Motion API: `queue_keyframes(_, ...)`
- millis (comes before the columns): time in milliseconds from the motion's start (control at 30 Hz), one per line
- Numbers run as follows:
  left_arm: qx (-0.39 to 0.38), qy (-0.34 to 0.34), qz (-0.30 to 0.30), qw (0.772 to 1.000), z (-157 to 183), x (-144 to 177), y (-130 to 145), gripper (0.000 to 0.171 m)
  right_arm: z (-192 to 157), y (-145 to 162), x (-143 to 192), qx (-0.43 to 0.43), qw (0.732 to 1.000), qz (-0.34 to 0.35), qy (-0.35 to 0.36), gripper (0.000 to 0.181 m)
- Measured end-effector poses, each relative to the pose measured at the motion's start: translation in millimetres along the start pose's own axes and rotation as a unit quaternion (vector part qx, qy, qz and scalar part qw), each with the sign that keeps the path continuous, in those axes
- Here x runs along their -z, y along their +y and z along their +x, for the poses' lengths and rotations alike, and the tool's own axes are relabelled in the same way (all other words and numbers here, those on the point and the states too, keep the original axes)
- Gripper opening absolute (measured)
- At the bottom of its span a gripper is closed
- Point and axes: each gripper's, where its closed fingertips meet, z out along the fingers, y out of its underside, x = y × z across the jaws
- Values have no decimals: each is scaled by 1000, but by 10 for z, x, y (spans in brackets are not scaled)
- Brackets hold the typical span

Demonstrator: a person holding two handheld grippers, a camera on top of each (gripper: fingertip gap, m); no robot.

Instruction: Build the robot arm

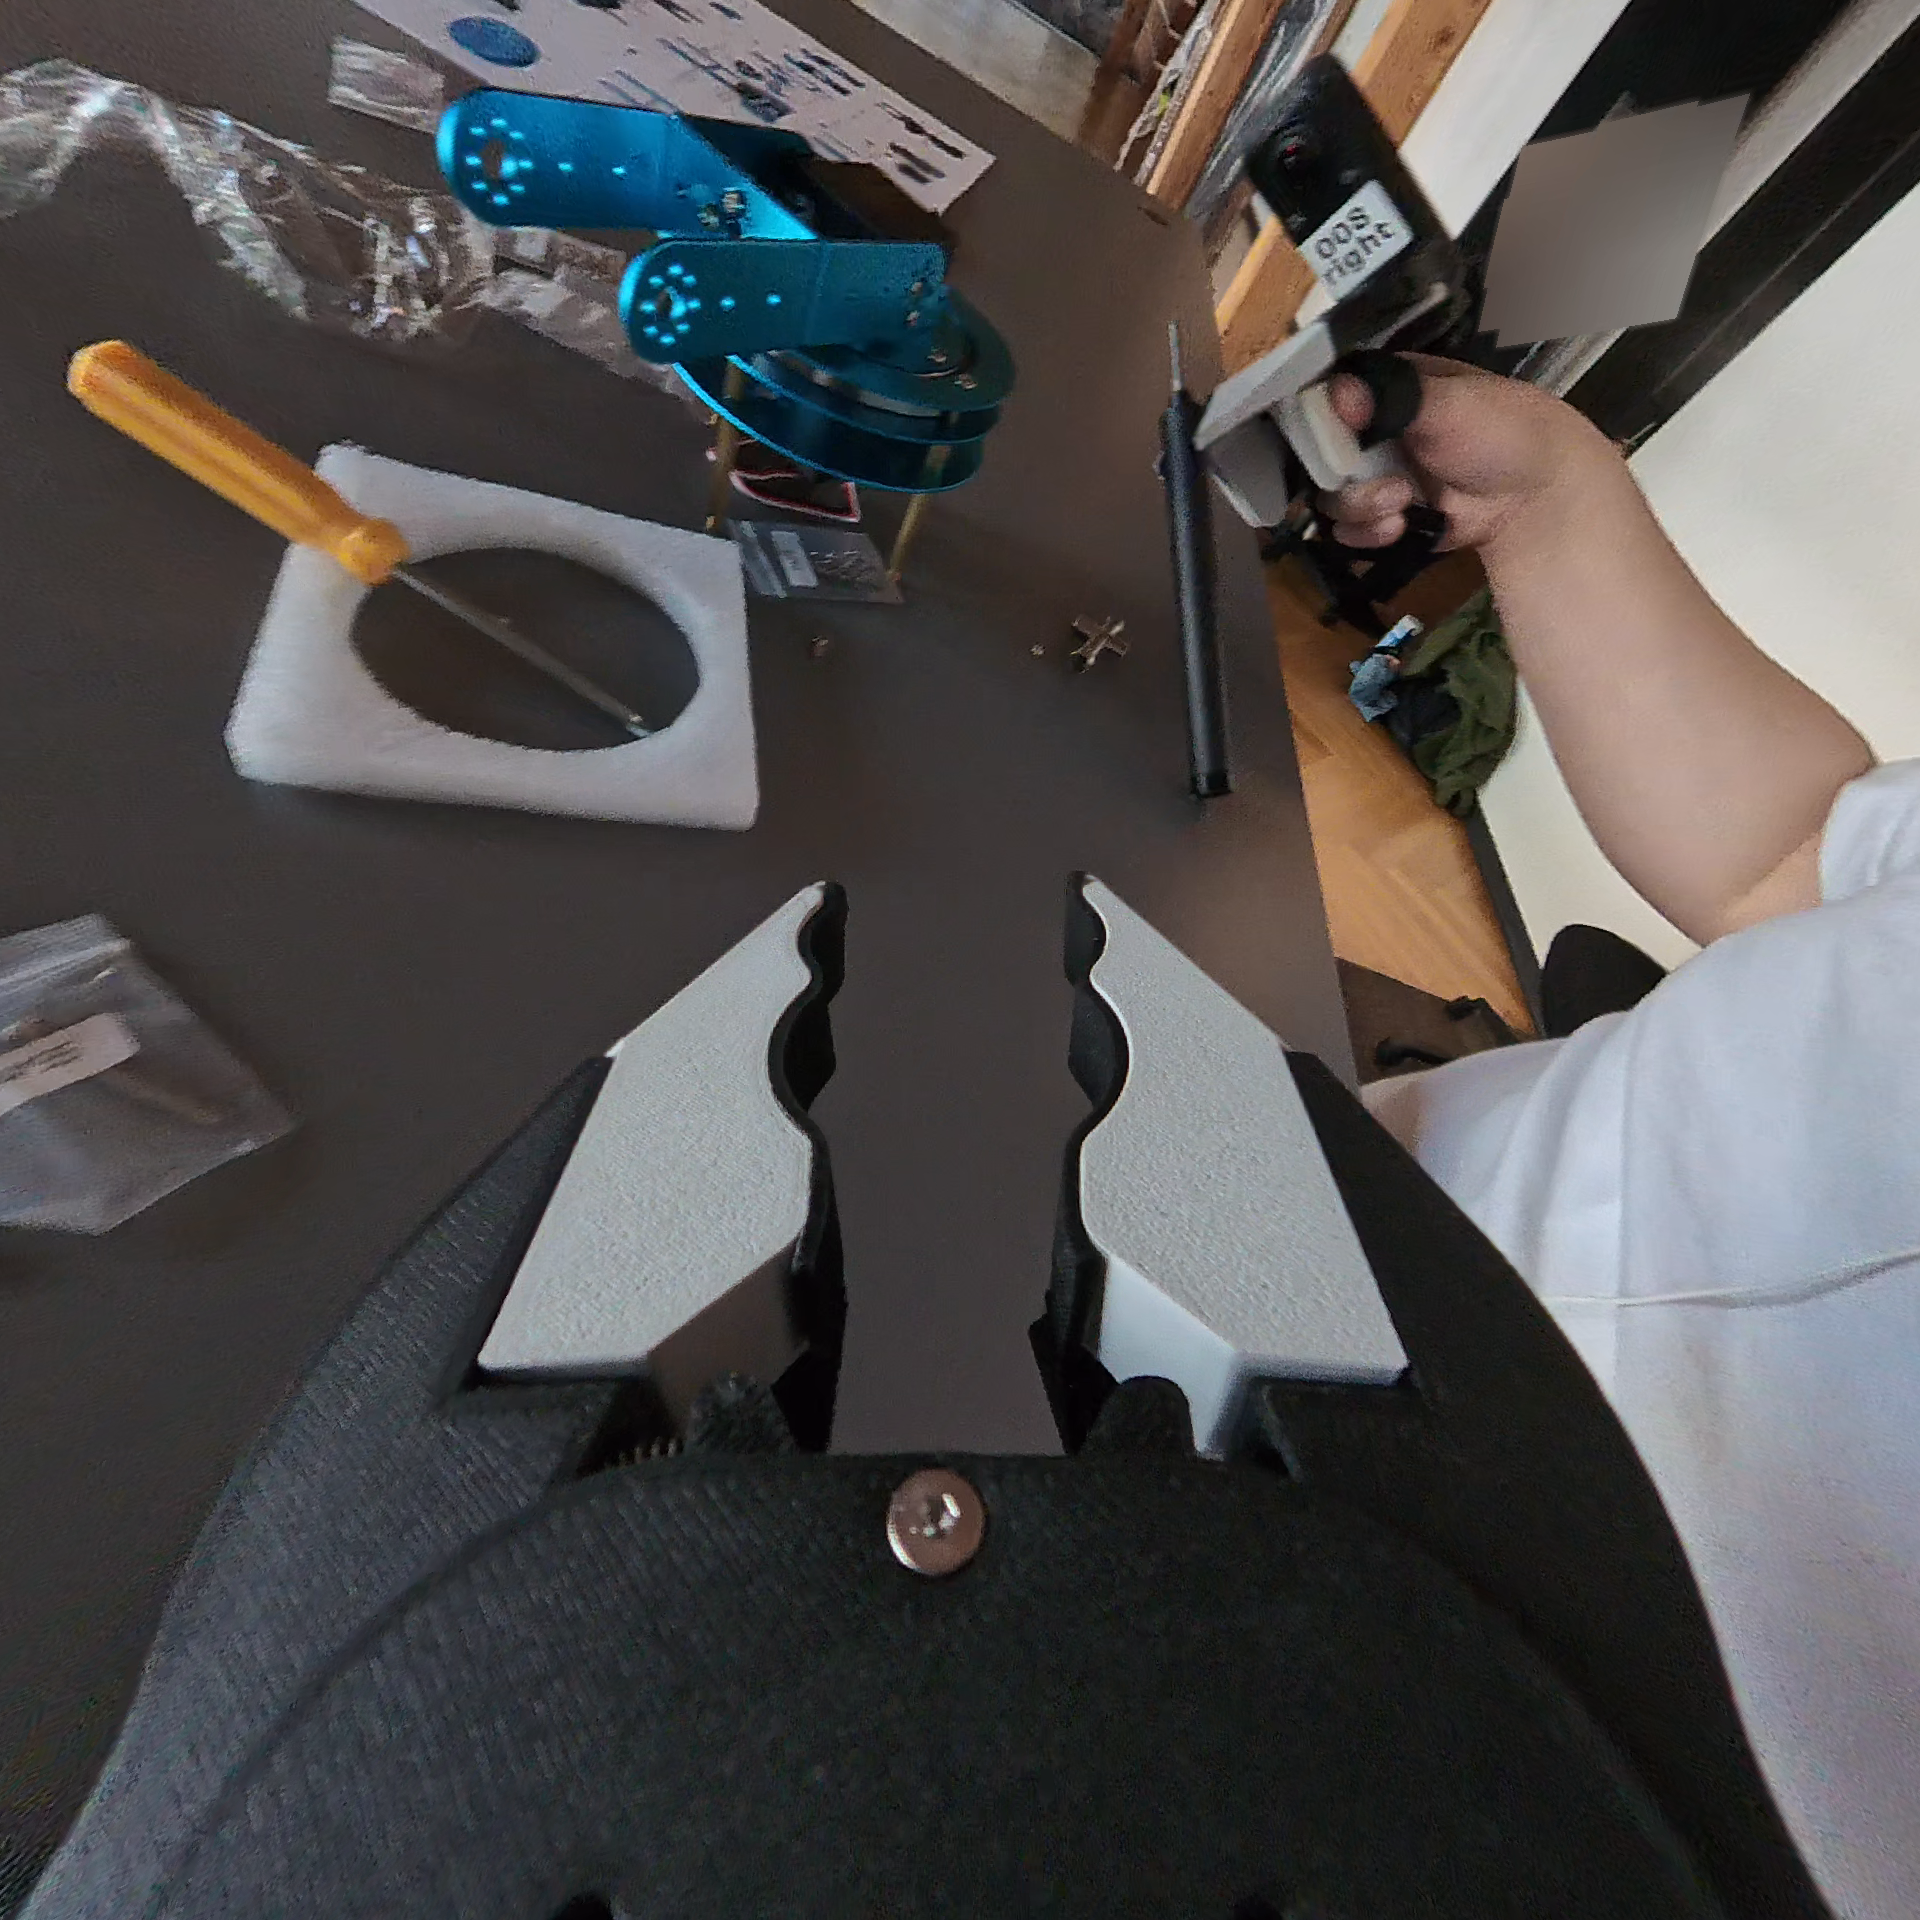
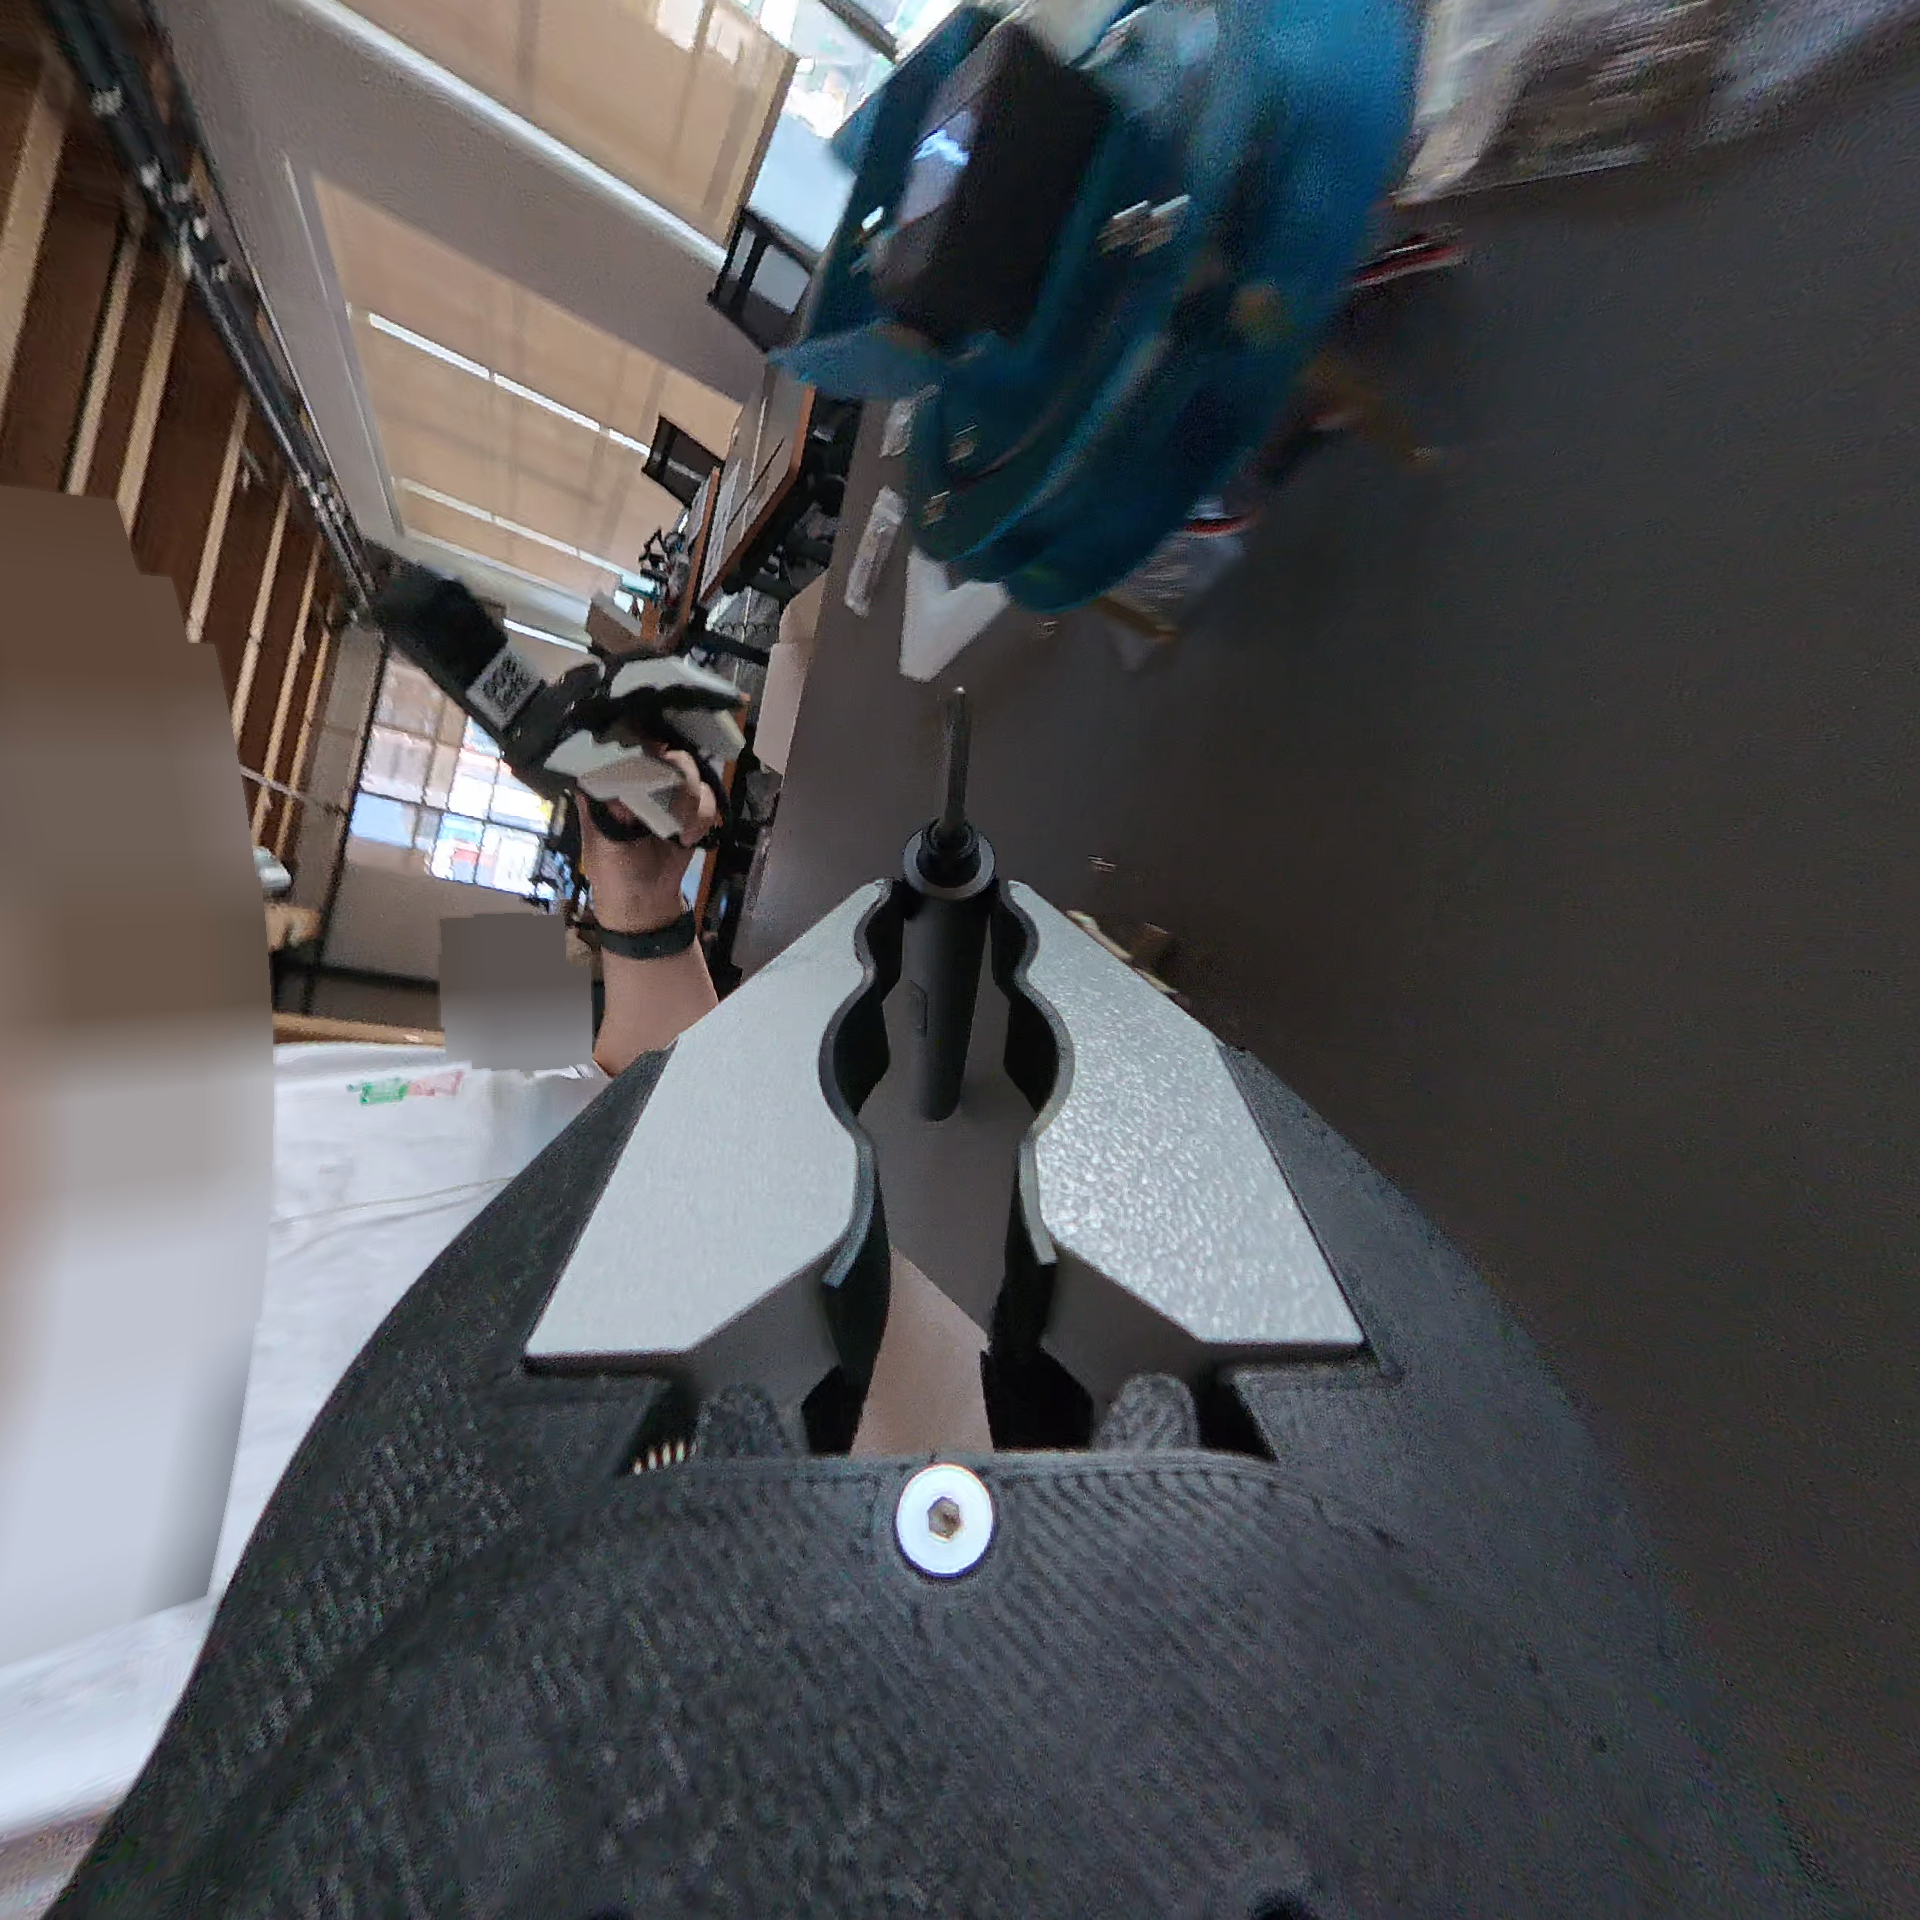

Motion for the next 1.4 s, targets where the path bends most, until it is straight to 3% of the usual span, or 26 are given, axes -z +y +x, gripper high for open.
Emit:
queue_keyframes(167, 21, 7, -26, 999, 220, -307, -84, 41, 645, -271, 424, -95, 994, -53, 33, 16)
queue_keyframes(233, 27, -6, -28, 999, 281, -414, -144, 41, 944, -374, 470, -102, 986, -95, 96, 16)
queue_keyframes(333, 33, -16, -14, 999, 443, -559, -253, 41, 1163, -425, 484, -73, 965, -182, 175, 16)
queue_keyframes(533, 54, -45, 31, 997, 724, -839, -290, 40, 1226, -485, 473, 61, 917, -266, 290, 17)
queue_keyframes(667, 86, -60, 61, 993, 790, -1013, -286, 39, 1246, -481, 479, 245, 847, -334, 333, 17)
queue_keyframes(800, 116, -53, 89, 988, 871, -1123, -375, 38, 1336, -646, 512, 413, 732, -372, 395, 17)
queue_keyframes(867, 121, -62, 95, 986, 876, -1123, -410, 38, 1330, -674, 472, 456, 714, -364, 386, 17)
queue_keyframes(1000, 119, -96, 89, 984, 835, -1036, -421, 41, 1301, -695, 467, 475, 740, -325, 348, 33)
queue_keyframes(1133, 105, -131, 83, 982, 770, -856, -434, 43, 1149, -796, 539, 527, 762, -211, 311, 41)
queue_keyframes(1233, 92, -132, 85, 983, 737, -749, -495, 43, 800, -748, 509, 565, 784, -106, 233, 53)
queue_keyframes(1267, 78, -132, 85, 985, 714, -733, -520, 43, 623, -731, 445, 592, 779, -68, 195, 57)
queue_keyframes(1333, 24, -152, 71, 986, 590, -741, -539, 43, 276, -719, 262, 678, 724, 11, 130, 63)
queue_keyframes(1400, -21, -169, 28, 985, 439, -819, -469, 43, 91, -667, 18, 770, 626, 51, 109, 59)
